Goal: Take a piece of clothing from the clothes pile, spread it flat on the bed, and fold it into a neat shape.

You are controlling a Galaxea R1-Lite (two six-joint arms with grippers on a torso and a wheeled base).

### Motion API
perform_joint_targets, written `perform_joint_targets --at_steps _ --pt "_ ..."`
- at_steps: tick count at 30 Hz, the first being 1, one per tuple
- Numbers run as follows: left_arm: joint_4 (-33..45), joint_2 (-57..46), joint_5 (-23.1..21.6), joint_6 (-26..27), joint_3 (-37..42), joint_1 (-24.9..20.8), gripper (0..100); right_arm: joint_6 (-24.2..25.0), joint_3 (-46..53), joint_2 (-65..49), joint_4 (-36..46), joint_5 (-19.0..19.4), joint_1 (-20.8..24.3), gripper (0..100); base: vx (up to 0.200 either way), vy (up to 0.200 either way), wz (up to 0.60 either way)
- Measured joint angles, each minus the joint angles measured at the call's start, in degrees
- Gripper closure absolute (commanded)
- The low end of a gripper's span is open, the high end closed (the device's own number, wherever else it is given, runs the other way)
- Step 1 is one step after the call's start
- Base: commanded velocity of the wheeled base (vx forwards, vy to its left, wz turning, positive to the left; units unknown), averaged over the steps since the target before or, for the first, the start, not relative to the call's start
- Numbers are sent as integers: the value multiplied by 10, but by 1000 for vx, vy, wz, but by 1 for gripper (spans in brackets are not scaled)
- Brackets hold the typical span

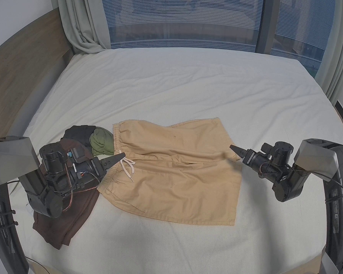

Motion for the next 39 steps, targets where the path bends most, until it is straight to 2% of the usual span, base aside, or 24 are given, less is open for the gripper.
perform_joint_targets --at_steps 7,17,23,39 --pt "0 7 0 5 5 9 0 0 40 -35 -4 0 17 0 0 0 0" --pt "3 39 0 78 31 35 0 -4 117 -75 -2 2 67 0 0 0 0" --pt "10 58 1 82 42 56 0 -29 146 -88 -3 3 89 0 0 0 0" --pt "19 107 7 82 39 78 0 -31 151 -94 -4 3 94 0 0 0 0"
